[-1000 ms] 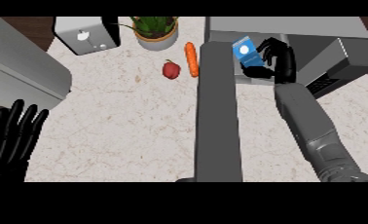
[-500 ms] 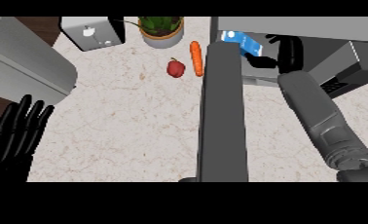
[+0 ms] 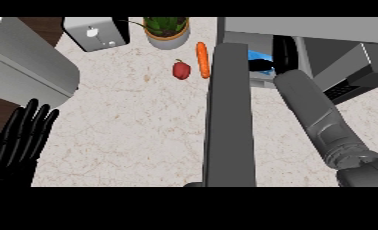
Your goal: Pick up the milk, place it into the microwave and close the microwave
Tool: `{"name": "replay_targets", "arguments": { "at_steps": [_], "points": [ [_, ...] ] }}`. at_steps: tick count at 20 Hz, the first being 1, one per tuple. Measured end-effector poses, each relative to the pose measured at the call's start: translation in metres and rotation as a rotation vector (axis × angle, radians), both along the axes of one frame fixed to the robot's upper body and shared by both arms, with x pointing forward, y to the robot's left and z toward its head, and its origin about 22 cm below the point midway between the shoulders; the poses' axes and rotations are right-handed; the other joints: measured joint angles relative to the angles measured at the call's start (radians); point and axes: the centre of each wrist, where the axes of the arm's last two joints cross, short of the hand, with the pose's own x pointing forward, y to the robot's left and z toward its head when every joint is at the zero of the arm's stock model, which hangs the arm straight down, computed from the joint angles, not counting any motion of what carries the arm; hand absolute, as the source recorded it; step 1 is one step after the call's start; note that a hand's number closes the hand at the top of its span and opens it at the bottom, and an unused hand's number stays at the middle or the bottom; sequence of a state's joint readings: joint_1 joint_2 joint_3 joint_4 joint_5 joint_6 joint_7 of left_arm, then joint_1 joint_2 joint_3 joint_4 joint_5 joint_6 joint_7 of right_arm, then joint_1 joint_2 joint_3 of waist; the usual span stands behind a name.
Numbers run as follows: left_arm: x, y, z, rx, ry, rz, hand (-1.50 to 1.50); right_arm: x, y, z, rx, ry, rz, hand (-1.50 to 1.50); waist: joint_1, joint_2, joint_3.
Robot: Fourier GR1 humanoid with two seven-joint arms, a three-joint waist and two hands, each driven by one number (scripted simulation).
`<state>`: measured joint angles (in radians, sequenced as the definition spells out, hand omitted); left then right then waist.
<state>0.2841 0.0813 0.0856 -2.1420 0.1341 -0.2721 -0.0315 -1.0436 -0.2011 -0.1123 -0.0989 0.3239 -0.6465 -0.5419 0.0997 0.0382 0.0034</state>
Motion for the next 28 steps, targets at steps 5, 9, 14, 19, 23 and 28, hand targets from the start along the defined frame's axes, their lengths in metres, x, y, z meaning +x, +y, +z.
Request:
{"name": "replay_targets", "arguments": {
  "at_steps": [5,9,14,19,23,28],
  "points": [
    [0.000,-0.001,0.002,0.012,-0.004,0.004,-1.50,0.000,0.005,0.000,0.020,-0.014,-0.016,-1.50,-0.007,-0.001,0.000],
    [0.000,-0.001,-0.003,0.019,0.001,0.004,-1.50,0.001,0.001,0.001,0.041,-0.032,-0.046,-1.50,-0.015,-0.004,0.000],
    [-0.006,-0.006,-0.002,0.023,0.006,0.000,-1.50,0.000,-0.016,0.003,0.056,-0.070,-0.086,-1.50,-0.021,-0.007,0.000],
    [-0.004,-0.011,0.003,0.027,-0.002,0.002,-1.50,-0.001,-0.024,0.003,0.058,-0.107,-0.110,-1.50,-0.027,-0.008,0.000],
    [-0.009,-0.013,0.004,0.025,0.003,-0.002,-1.50,0.000,-0.039,0.008,0.066,-0.133,-0.126,-1.50,-0.031,-0.011,0.000],
    [-0.013,-0.016,0.003,0.028,0.012,0.006,-1.50,-0.003,-0.054,0.007,0.120,-0.132,-0.094,-1.50,-0.039,-0.015,-0.001]
  ]
}}
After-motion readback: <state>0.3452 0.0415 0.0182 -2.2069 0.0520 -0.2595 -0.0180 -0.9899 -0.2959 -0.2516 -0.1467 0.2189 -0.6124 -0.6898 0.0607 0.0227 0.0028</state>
